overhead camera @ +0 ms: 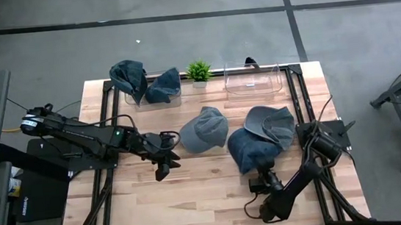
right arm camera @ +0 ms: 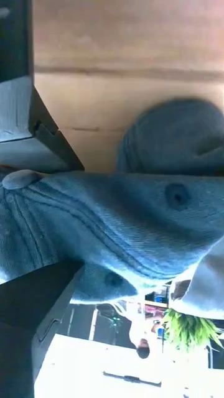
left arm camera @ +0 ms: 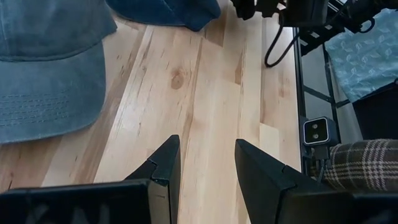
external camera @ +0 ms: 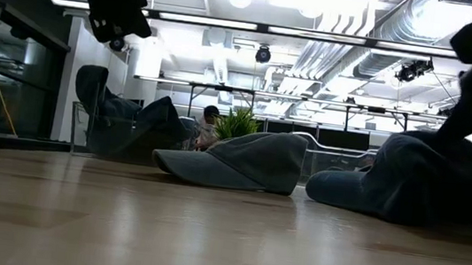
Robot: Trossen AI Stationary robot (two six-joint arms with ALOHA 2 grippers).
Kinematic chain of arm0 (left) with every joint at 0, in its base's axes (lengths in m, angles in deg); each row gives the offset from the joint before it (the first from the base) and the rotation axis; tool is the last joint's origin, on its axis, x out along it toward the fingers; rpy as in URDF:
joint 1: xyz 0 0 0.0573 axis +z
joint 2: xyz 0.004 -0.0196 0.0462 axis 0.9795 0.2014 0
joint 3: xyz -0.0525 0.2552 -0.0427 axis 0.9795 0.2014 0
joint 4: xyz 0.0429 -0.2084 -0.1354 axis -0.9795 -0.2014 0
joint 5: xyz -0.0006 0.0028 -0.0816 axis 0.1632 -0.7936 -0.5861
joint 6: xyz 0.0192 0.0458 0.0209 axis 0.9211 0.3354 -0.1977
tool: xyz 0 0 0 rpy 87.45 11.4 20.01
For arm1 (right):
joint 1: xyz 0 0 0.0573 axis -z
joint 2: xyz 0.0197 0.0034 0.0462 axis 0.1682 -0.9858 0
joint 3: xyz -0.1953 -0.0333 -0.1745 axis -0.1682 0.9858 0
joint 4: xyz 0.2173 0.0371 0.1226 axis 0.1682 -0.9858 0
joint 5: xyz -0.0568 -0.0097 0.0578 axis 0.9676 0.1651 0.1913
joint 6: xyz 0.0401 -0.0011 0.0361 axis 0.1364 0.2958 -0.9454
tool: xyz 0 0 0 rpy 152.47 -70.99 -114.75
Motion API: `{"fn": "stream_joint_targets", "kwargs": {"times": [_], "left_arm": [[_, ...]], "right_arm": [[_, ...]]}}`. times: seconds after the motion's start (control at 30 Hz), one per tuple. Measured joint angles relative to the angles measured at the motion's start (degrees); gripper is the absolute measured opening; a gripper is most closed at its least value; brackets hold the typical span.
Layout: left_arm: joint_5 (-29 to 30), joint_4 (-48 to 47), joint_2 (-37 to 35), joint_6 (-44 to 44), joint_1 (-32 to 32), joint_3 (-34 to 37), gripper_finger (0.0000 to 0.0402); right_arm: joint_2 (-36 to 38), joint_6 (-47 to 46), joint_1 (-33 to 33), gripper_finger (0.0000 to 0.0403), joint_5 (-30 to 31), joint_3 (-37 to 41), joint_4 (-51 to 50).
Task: Pick & Place hat
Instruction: Put the dark blue cap into the left transparent bin
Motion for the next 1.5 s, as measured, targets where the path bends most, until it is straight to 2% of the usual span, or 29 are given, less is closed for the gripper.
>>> {"fn": "stream_joint_targets", "kwargs": {"times": [0.17, 0.27, 0.4, 0.63, 0.87, 1.0, 1.23, 1.5], "left_arm": [[0.0, 0.0, 0.0, 0.0, 0.0, 0.0, 0.0115], [0.1, 0.0, 0.0, 0.1, 0.0, 0.0, 0.0115], [0.2, 0.0, 0.0, 0.2, 0.0, 0.0, 0.0115], [0.2, 0.0, 0.0, 0.3, 0.0, 0.0, 0.0115], [0.2, 0.0, 0.0, 0.7, 0.0, 0.0, 0.0115], [0.3, 0.0, 0.0, 0.9, 0.0, 0.0, 0.0115], [0.3, 1.7, 0.0, 0.8, 0.0, 0.0, 0.0115], [0.3, 5.5, 0.0, 0.3, 0.0, 0.0, 0.0115]], "right_arm": [[0.0, -0.1, 1.8, 0.0229, -0.2, 0.0, -0.2], [0.1, -0.3, 2.8, 0.0207, -0.9, 0.0, -0.6], [1.2, -0.1, 3.3, 0.0147, -2.8, 0.0, -1.5], [6.6, 0.1, 3.6, 0.0017, -6.4, 0.0, -1.9], [14.2, -0.2, 5.2, 0.0007, -13.3, 0.0, -1.6], [18.9, 1.1, 5.7, 0.0005, -13.6, 0.0, -1.6], [25.1, 16.2, 6.7, 0.0003, -14.7, -3.4, -2.2], [25.8, 43.6, 11.1, 0.0002, -20.2, -14.6, -1.2]]}}
